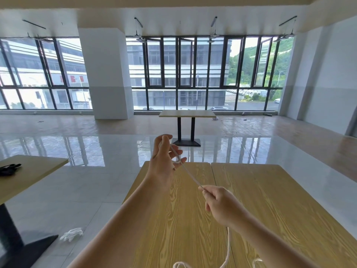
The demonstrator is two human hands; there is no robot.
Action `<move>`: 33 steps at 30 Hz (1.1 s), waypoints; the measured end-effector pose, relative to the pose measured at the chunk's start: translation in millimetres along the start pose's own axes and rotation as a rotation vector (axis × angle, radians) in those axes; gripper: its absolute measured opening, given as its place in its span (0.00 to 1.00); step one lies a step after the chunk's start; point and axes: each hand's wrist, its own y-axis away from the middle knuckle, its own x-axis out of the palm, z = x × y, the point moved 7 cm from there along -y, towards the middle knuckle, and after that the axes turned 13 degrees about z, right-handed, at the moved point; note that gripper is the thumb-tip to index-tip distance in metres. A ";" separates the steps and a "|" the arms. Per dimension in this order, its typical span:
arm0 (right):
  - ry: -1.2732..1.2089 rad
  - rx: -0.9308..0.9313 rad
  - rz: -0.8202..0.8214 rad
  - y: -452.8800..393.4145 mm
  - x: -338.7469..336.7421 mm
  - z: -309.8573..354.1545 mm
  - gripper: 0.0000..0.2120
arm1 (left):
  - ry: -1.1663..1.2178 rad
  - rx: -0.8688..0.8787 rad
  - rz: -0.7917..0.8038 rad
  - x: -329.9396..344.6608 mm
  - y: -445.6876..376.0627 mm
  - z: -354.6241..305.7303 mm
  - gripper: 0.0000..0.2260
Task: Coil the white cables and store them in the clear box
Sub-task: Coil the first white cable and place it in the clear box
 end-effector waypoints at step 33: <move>0.585 -0.198 -0.083 35.1 -66.6 53.2 0.09 | -0.771 -0.484 0.597 -8.7 17.3 46.2 0.17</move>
